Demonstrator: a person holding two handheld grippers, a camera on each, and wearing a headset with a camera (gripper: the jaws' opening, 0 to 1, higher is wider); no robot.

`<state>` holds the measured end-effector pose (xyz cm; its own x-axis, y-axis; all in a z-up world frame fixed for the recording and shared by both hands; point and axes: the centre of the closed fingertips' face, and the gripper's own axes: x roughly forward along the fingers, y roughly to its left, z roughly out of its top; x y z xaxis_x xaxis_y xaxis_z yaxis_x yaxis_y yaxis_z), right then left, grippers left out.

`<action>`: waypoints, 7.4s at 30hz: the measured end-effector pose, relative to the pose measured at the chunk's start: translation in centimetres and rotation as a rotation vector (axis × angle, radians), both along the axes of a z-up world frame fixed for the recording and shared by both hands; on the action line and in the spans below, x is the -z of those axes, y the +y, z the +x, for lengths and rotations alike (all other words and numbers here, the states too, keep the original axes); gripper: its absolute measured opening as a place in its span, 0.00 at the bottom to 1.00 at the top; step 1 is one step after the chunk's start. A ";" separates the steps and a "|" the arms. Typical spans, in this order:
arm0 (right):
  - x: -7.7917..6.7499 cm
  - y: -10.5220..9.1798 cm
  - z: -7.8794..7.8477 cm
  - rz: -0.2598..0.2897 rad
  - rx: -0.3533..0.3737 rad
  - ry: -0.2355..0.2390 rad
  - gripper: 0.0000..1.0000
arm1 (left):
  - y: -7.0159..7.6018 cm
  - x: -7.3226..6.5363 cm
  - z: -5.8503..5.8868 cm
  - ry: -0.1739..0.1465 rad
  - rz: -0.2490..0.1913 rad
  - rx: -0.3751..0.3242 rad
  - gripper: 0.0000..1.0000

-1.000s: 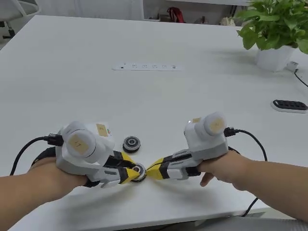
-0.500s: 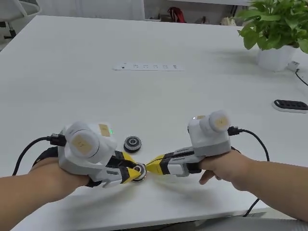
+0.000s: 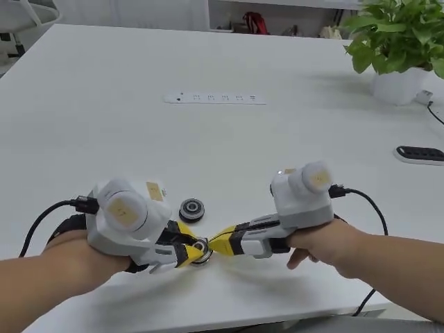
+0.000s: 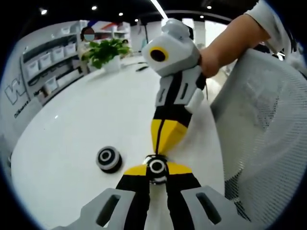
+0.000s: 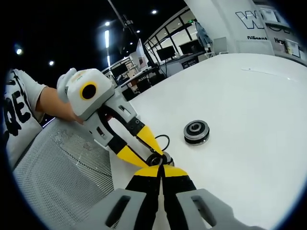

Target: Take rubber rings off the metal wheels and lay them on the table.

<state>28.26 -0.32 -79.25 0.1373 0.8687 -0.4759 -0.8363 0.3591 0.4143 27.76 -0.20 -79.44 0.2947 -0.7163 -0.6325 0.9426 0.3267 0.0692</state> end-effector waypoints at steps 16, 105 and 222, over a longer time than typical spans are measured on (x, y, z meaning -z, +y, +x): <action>-0.2 0.5 -0.6 0.007 -0.026 -0.005 0.00 | 0.0 0.0 -0.1 0.000 0.001 0.008 0.12; -2.7 2.2 -0.5 0.075 -0.055 -0.031 0.00 | 4.7 -6.1 -1.6 -0.016 -0.190 -0.071 0.65; -1.2 0.1 6.6 -0.059 0.039 -0.254 0.26 | 5.0 -4.4 5.3 0.001 -0.179 -0.148 0.58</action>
